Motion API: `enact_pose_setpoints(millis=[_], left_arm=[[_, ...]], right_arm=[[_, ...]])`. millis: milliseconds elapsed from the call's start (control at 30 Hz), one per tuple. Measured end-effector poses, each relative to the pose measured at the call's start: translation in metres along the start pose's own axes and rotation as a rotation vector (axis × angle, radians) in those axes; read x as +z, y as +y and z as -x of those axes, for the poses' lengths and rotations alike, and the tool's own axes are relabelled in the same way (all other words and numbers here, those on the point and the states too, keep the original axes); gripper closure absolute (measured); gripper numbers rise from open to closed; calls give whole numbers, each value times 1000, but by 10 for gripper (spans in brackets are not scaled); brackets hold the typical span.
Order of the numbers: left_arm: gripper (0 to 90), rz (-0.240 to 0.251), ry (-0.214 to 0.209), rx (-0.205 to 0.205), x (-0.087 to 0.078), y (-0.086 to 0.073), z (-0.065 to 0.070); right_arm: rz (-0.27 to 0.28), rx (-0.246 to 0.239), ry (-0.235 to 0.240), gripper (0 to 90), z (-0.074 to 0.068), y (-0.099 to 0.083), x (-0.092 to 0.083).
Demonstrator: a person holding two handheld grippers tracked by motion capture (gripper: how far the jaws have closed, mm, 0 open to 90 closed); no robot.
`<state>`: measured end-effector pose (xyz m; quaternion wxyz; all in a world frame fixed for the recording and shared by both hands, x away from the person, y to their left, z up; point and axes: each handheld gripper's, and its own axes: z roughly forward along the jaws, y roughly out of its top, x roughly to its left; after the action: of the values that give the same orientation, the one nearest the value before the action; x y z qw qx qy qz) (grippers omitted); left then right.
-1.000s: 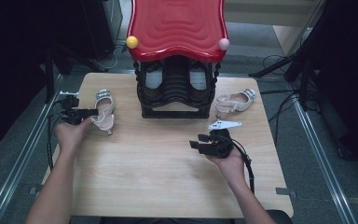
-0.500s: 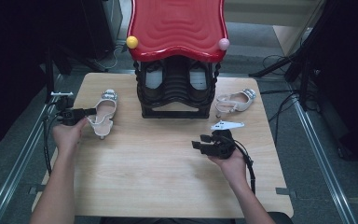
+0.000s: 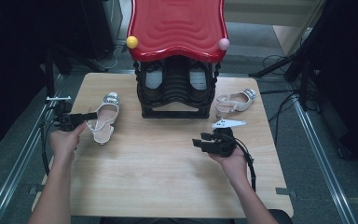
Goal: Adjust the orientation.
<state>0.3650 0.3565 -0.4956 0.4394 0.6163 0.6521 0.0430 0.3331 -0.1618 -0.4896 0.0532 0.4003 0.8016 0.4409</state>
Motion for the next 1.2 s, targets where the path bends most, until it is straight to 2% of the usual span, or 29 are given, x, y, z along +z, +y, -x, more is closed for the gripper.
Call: enact_pose_setpoints(millis=[567,633,733,900,1000,1167,1200], left_arm=[[873,-30,-59,60,-28,-44,37],[872,-40,-96,50,-26,-48,42],[872,-47,-115,57,-23,-53,50],[871,-86,-135,99,-15,-57,65],[871,-103,-162,111,-7,-59,74],[870,-149,-201,173,9,-60,93],[870,-152,-211,172,12,-60,96]], right_arm=[[8,-10,34,500,1,13,11],[7,-12,34,500,1,15,13],[4,-12,34,499,1,15,15],[1,-11,33,499,0,15,16],[2,-8,31,498,1,15,15],[-12,-14,16,493,-1,12,12],[-4,-14,12,494,-1,10,11]])
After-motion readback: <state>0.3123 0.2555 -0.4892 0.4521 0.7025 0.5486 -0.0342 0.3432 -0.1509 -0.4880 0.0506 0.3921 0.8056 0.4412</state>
